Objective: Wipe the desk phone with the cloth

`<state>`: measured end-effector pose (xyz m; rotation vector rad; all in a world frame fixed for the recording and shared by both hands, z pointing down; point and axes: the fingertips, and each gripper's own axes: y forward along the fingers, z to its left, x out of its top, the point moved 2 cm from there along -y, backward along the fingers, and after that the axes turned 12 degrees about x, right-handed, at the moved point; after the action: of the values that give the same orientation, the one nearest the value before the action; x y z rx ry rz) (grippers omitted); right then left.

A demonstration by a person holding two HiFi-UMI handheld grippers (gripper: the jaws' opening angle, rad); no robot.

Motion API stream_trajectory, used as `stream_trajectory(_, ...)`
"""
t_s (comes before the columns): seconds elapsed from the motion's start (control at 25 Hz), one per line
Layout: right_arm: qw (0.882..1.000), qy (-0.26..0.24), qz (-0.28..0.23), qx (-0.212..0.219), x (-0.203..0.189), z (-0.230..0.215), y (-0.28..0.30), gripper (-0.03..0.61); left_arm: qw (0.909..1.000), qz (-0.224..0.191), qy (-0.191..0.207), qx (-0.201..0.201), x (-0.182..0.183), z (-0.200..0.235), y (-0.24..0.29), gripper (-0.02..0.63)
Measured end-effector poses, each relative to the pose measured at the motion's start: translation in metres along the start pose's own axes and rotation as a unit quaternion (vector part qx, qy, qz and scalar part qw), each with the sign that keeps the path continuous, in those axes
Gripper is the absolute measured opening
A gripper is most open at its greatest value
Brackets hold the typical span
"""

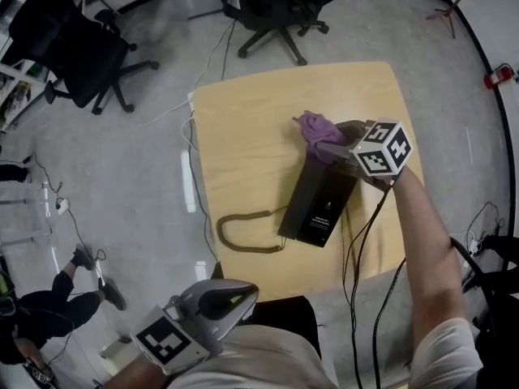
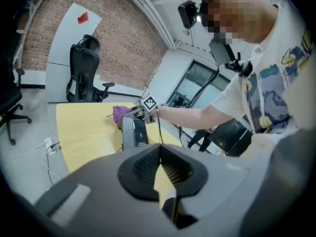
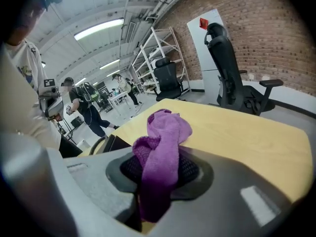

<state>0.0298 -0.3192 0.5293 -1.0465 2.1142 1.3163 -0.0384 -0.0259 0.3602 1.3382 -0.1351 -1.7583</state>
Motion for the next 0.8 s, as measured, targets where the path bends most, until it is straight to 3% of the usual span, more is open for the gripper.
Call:
stream_trajectory(0.32,0.995,-0.004,-0.097,-0.015,0.019,0.034,-0.057,0.121,0.9995,0.0,0.021,-0.024,0.003,-0.016,0.008,0.005)
stream_trajectory(0.8,0.996,0.023,-0.086,-0.012,-0.019,0.03,-0.044,0.121,0.9986,0.016,0.027,-0.042,0.01,-0.021,0.015,0.005)
